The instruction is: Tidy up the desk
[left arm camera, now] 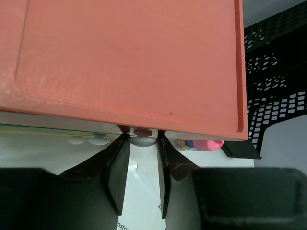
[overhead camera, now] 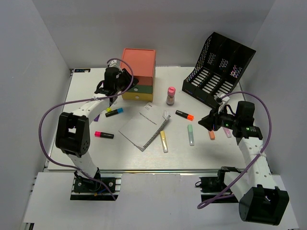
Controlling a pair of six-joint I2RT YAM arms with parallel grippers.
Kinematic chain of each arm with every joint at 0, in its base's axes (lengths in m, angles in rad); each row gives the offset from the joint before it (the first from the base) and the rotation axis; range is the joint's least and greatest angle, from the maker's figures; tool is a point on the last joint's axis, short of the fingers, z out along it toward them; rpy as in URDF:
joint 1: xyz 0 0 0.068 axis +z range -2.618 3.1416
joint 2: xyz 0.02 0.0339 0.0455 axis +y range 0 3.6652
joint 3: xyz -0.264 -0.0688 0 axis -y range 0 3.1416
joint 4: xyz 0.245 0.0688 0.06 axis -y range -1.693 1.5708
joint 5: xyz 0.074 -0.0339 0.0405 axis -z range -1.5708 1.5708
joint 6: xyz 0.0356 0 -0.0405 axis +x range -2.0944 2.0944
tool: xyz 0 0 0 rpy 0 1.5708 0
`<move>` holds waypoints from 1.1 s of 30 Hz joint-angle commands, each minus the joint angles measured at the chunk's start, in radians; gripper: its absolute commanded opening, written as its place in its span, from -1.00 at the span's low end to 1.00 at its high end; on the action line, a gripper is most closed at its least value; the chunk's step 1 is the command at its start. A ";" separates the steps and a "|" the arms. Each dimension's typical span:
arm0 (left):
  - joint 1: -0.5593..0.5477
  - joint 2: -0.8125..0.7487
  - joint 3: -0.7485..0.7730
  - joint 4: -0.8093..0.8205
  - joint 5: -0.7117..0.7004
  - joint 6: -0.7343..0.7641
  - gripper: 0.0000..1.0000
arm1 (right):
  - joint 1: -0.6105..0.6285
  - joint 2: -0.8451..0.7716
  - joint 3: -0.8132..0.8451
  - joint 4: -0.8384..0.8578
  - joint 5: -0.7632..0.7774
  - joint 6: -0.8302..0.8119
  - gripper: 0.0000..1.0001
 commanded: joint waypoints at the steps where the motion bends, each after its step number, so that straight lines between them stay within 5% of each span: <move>1: -0.004 -0.024 0.041 0.010 -0.026 -0.010 -0.25 | 0.002 0.005 0.004 0.010 0.000 -0.002 -0.21; 10: -0.004 -0.115 -0.060 0.010 -0.012 -0.001 -0.65 | 0.002 0.008 -0.006 0.015 0.003 -0.004 -0.22; 24: -0.004 -0.352 -0.297 0.016 0.009 0.029 -0.68 | 0.002 0.030 -0.020 0.014 0.000 -0.036 -0.09; 28: -0.004 -0.352 -0.292 0.013 0.020 0.034 0.24 | 0.003 0.034 -0.020 -0.003 -0.022 -0.076 0.36; 33: 0.006 -0.353 -0.265 0.001 0.053 0.049 0.60 | 0.006 0.039 -0.028 -0.029 -0.080 -0.186 0.57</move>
